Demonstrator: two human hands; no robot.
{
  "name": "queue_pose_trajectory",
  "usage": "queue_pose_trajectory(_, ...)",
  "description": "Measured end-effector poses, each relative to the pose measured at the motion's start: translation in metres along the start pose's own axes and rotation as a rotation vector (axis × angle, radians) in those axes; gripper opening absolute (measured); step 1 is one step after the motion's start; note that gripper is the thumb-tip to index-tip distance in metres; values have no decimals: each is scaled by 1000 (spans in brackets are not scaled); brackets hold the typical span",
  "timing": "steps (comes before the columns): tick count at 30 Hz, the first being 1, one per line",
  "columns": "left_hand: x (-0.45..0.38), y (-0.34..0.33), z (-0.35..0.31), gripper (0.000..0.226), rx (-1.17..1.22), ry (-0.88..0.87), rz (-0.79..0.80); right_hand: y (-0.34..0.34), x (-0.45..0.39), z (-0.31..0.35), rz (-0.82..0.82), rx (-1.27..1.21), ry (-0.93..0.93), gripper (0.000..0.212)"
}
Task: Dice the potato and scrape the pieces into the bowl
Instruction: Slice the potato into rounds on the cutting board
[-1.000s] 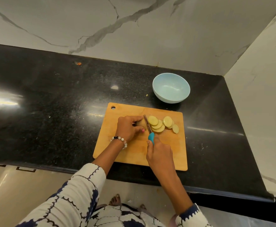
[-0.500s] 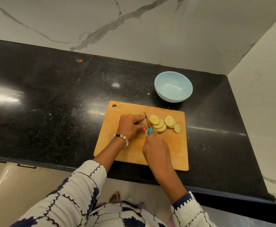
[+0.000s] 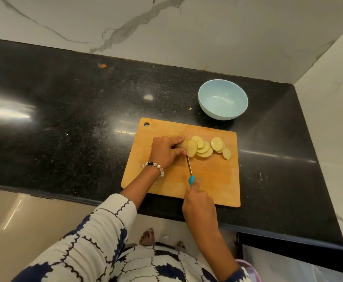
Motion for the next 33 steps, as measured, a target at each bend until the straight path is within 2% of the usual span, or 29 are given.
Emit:
queue_pose_trajectory(12, 4, -4, 2, 54, -21, -24, 49, 39, -20, -9, -167, -85, 60, 54)
queue_pose_trajectory(17, 6, -4, 5, 53, 0, 2, -1, 48, -22, 12, -150, -191, 114, 48)
queue_pose_trajectory(33, 1, -5, 5, 52, -18, -16, 10, 40, -30, 32, -110, 35, 101, 48)
Point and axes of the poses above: each hand's wrist, its own x-axis away from the middle knuckle, its own y-axis out of the back of the hand, z = x × y, the point moved 9 cm from there along -x, towards the middle knuckle, and after that the axes turned 12 degrees about -x, right-handed, at the moved point
